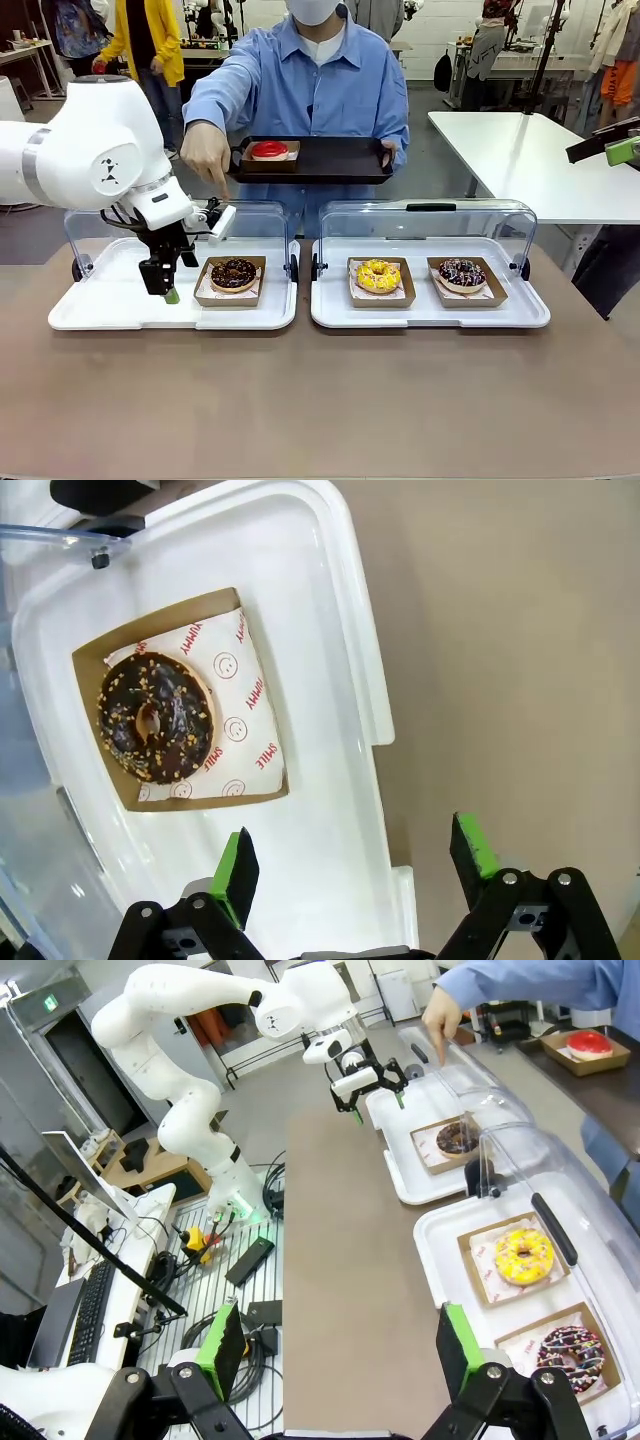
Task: Provide the desired donut to the person.
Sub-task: Pick up and lift the Paper togo box containing the Donut pointed at by the person.
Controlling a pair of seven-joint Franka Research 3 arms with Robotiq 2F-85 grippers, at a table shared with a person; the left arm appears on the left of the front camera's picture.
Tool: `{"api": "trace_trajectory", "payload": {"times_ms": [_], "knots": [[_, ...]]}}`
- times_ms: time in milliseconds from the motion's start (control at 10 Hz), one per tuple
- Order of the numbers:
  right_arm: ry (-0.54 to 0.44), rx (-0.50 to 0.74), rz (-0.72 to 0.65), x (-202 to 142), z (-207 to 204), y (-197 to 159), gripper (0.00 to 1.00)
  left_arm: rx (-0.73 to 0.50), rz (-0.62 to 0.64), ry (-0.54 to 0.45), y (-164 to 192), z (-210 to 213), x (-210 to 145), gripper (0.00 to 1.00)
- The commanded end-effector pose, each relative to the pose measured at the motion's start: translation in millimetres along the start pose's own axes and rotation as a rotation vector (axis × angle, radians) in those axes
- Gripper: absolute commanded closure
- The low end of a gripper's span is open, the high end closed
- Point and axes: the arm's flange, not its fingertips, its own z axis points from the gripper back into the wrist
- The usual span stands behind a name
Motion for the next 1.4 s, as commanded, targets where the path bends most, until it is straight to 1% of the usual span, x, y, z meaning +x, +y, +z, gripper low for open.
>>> {"api": "trace_trajectory", "payload": {"times_ms": [0, 100, 800, 900, 1000, 1200, 1300], "knots": [[-0.010, 0.008, 0.009, 0.5, -0.2, 0.5, 0.00, 0.003, -0.036, -0.063, -4.9, 12.7, -3.0, 0.00], [-0.010, 0.008, 0.009, 0.5, -0.2, 0.5, 0.00, 0.000, 0.000, 0.000, 0.0, 0.0, 0.0, 0.00], [-0.010, 0.008, 0.009, 0.5, -0.2, 0.5, 0.00, 0.000, 0.000, 0.000, 0.0, 0.0, 0.0, 0.00], [-0.010, 0.008, 0.009, 0.5, -0.2, 0.5, 0.00, -0.001, -0.004, -0.014, 0.4, 0.3, -0.7, 0.00], [-0.010, 0.008, 0.009, 0.5, -0.2, 0.5, 0.00, -0.015, 0.029, -0.038, -2.1, -9.1, 1.8, 0.00], [-0.010, 0.008, 0.009, 0.5, -0.2, 0.5, 0.00, -0.046, 0.047, -0.037, 17.2, -14.3, 5.7, 0.00], [-0.010, 0.008, 0.009, 0.5, -0.2, 0.5, 0.00, -0.050, 0.062, -0.043, 17.3, -19.9, 9.2, 0.00]]}}
